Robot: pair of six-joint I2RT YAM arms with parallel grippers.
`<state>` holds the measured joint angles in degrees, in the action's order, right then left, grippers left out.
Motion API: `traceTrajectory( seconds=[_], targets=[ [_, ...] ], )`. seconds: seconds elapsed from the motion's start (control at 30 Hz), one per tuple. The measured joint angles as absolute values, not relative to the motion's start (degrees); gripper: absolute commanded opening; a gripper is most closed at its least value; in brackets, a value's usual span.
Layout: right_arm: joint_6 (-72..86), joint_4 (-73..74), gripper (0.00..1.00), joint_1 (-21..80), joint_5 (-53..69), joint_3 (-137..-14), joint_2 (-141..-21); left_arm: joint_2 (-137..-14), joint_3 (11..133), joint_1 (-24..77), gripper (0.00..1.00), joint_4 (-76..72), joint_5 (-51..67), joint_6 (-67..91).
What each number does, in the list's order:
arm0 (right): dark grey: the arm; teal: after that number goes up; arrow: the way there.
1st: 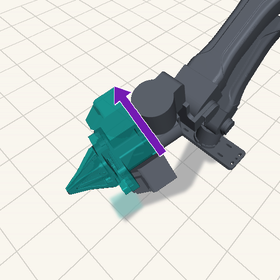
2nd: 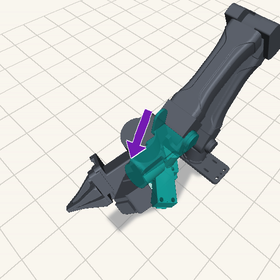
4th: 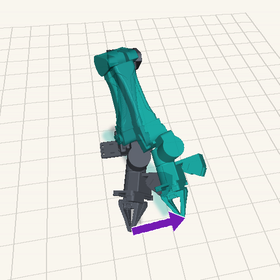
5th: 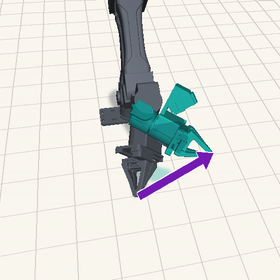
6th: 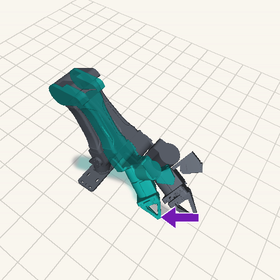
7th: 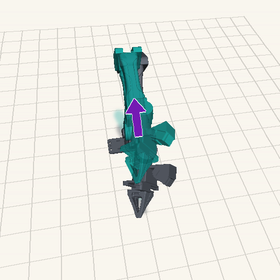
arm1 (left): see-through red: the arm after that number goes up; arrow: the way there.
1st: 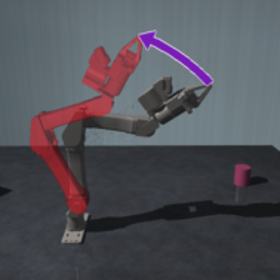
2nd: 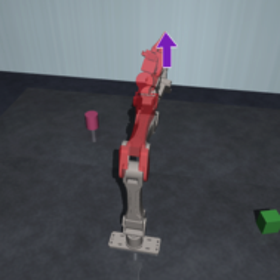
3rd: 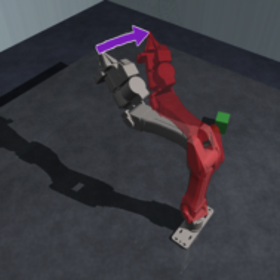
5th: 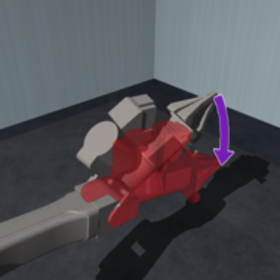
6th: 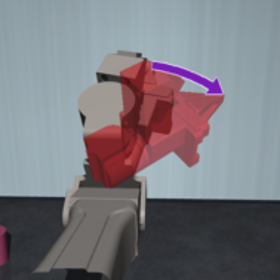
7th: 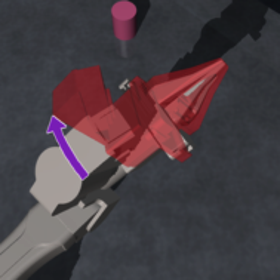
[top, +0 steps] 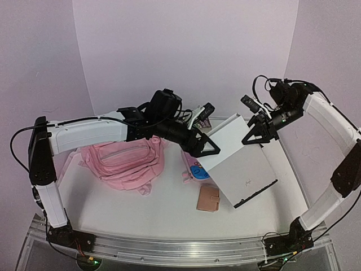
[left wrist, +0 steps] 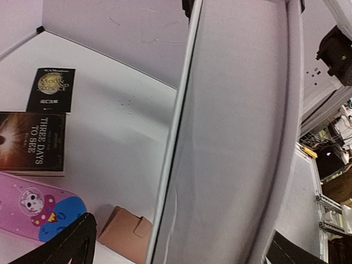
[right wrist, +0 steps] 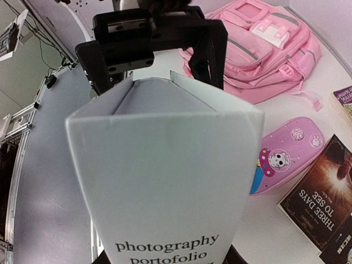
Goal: Pack the student bag
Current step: Pick up the book at the corner of the board.
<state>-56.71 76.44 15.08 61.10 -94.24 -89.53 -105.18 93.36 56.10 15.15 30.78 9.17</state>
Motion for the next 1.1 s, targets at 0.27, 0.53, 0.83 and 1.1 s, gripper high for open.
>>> traceTrajectory(
  seconds=[0.27, 0.53, 0.83, 1.1],
  targets=[
    [-56.8, 77.4, 0.22, 19.2, 59.0, -97.3, -91.9, -105.5, 91.9, 56.1, 0.22, 12.6, 40.1, 12.5],
    [-52.4, 78.9, 0.98, 17.8, 61.9, -106.7, -98.4, -101.7, 83.6, 55.3, 0.02, 5.2, 40.3, 18.3],
    [-43.6, 76.5, 0.98, 2.9, 72.7, -117.8, -105.1, -91.6, 70.4, 45.3, 0.06, -9.6, 35.0, 32.1],
    [-44.6, 76.6, 0.98, 2.4, 75.6, -107.0, -106.0, -83.5, 67.1, 41.1, 0.07, -16.8, 30.6, 39.3]
  ],
)
